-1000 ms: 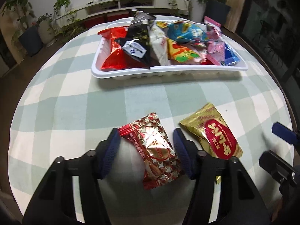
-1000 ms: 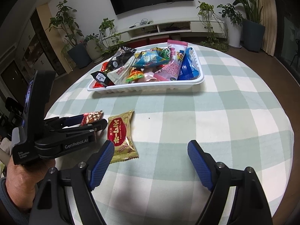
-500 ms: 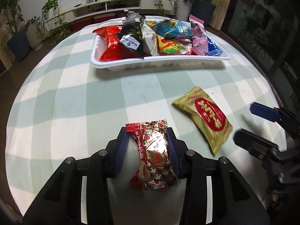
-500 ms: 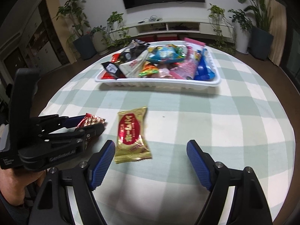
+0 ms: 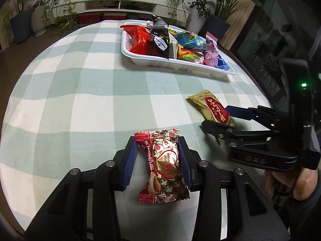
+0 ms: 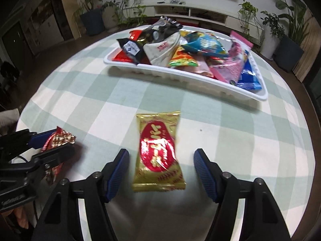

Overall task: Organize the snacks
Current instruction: 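Grasp the red-white cake packet with the left tool while the right tool grasps the gold-red packet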

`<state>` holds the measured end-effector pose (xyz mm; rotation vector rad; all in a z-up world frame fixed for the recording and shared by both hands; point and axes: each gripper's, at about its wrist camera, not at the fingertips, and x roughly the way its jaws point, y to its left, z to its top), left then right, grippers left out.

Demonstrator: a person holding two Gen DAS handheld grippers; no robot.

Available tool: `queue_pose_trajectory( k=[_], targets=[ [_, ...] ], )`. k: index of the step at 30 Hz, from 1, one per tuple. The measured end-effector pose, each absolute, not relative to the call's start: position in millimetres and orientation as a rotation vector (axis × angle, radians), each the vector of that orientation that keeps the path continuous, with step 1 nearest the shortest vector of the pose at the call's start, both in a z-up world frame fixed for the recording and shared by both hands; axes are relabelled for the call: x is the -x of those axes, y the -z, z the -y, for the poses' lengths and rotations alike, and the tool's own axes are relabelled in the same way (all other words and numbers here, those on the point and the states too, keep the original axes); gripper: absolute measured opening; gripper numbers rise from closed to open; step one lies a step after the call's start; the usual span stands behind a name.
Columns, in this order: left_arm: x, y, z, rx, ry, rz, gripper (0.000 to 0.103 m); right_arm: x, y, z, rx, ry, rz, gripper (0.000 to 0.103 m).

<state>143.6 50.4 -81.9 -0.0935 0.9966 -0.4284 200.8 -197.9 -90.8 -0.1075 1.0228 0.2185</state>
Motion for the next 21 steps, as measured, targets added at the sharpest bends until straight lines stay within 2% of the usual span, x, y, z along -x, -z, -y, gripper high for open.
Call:
queue_pose_trajectory(
  k=[9, 12, 16, 17, 21],
  targets=[
    [-140, 82, -53, 0.147, 0.456, -0.995, 0.038, -206, 93, 191, 0.135, -0.187, -1.043, 0.069],
    [-139, 80, -53, 0.163, 0.468, -0.994, 0.038, -206, 92, 190, 0.124, -0.197, -1.053, 0.063],
    [-139, 78, -54, 0.177, 0.472, -0.991, 0.038, -203, 88, 192, 0.115, -0.198, -1.063, 0.037],
    [-139, 77, -54, 0.183, 0.474, -0.99, 0.038, -203, 88, 193, 0.11, -0.199, -1.067, 0.034],
    [-139, 72, -53, 0.194, 0.484, -0.982, 0.038, -199, 86, 201, 0.064, -0.221, -1.077, 0.033]
  ],
)
